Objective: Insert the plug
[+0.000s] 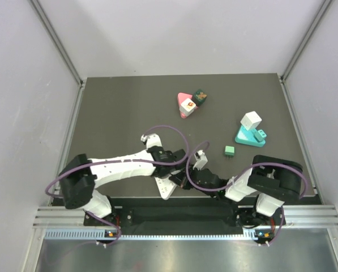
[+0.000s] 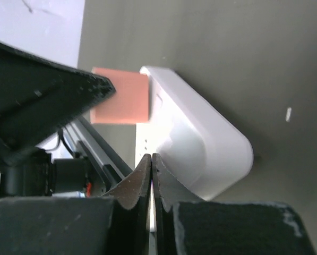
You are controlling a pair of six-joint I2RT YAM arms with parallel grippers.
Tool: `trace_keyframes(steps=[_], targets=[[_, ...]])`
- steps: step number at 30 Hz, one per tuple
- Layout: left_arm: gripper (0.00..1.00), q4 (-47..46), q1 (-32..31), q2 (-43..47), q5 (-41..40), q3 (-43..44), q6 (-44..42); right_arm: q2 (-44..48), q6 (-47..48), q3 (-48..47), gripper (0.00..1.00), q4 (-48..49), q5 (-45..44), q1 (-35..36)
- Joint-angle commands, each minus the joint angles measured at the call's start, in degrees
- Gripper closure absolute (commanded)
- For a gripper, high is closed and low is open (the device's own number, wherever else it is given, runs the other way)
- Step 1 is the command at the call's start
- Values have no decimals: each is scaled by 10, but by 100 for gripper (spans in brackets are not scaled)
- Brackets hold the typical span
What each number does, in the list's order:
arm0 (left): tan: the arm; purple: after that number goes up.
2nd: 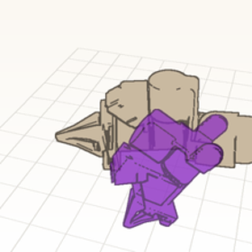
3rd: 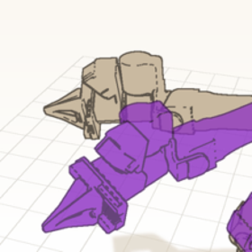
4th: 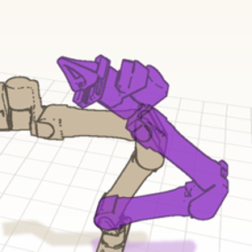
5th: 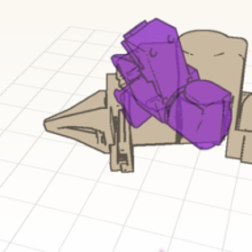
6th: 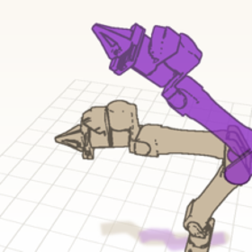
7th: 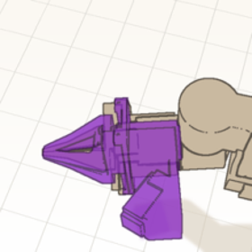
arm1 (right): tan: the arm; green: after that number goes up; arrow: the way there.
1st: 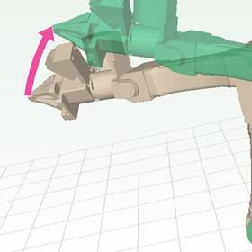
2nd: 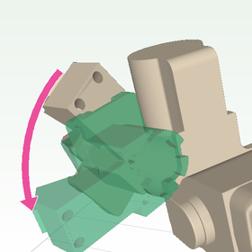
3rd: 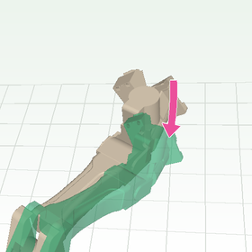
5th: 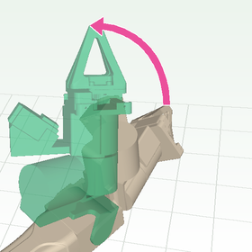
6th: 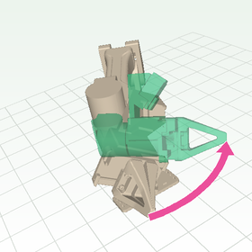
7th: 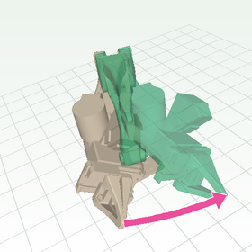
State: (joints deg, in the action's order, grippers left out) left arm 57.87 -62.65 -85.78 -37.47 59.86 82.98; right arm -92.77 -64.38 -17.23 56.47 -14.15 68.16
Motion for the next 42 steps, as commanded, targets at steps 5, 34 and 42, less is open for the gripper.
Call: trace_keyframes(steps=[5, 34, 42], targets=[[100, 67, -73, -101, 52, 30, 148, -42, -12, 48, 100, -8, -76, 9], [29, 11, 51, 39, 59, 113, -147, 287, 84, -49, 51, -441, -82, 0], [30, -128, 270, 152, 186, 12, -338, 227, -5, -42, 43, -412, -11, 43]])
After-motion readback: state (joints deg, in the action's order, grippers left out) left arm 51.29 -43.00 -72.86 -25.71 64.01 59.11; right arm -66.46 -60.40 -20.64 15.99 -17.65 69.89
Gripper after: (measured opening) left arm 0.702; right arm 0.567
